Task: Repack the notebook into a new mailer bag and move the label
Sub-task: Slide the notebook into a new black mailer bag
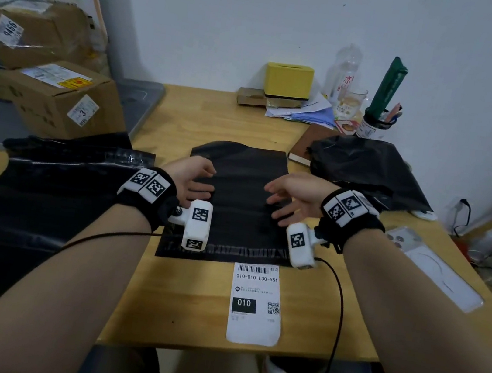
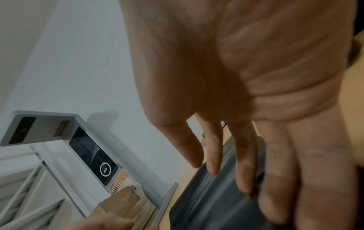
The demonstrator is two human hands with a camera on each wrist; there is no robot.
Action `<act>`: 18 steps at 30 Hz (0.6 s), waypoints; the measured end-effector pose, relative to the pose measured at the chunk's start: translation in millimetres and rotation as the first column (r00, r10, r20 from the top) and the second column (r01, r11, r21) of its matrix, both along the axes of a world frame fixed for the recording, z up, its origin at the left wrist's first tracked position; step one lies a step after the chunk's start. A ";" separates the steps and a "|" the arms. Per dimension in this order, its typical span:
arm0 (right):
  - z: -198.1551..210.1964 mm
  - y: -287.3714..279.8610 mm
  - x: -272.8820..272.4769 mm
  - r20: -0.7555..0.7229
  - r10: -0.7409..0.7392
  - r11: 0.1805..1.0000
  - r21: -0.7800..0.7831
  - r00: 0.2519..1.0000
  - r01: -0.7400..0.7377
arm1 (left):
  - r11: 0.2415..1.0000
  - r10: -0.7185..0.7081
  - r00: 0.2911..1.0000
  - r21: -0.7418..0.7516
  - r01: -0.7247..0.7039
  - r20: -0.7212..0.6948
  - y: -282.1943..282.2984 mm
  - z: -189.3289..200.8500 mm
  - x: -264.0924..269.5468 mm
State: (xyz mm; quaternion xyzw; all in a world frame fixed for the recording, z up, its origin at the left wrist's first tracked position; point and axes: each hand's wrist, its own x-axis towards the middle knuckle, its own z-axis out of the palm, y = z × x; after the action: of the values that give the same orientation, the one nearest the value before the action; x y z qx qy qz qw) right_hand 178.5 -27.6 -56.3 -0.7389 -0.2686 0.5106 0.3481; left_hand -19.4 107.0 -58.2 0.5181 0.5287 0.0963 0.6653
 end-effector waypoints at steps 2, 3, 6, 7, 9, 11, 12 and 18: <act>-9.6 11.9 3.1 -0.003 -0.047 0.999 0.026 0.999 0.047 | 0.998 0.055 0.997 -0.013 -0.054 0.050 6.1 -4.9 2.6; -12.3 17.8 5.4 -0.001 -0.066 0.997 0.040 0.998 0.066 | 0.997 0.075 0.995 -0.016 -0.074 0.073 9.8 -6.5 4.2; -14.6 35.3 12.1 0.009 -0.093 0.994 0.064 0.996 0.092 | 0.991 0.136 0.981 -0.026 -0.134 0.137 24.9 -9.6 11.1; -14.7 40.9 14.5 0.013 -0.101 0.992 0.072 0.995 0.100 | 0.988 0.155 0.975 -0.028 -0.152 0.159 30.5 -10.6 13.9; -16.6 53.2 20.2 0.027 -0.113 0.989 0.095 0.993 0.110 | 0.982 0.188 0.962 -0.028 -0.186 0.200 40.6 -12.3 19.8; -18.8 65.8 24.3 0.040 -0.133 0.984 0.126 0.990 0.127 | 0.976 0.215 0.947 -0.018 -0.217 0.239 50.2 -13.6 26.2; -20.7 72.1 26.3 0.040 -0.155 0.979 0.143 0.987 0.148 | 0.973 0.226 0.940 -0.013 -0.230 0.256 54.5 -14.7 29.4; -31.5 90.0 36.0 -0.045 -0.202 0.962 0.176 0.978 0.207 | 0.979 0.175 0.953 0.054 -0.194 0.247 65.4 -21.8 45.3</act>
State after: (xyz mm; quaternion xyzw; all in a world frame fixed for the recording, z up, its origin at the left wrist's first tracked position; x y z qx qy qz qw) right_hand 214.5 62.3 -87.8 -0.7214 -0.2311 0.4552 0.4680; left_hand 26.0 172.5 -80.0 0.4764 0.4860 0.2408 0.6920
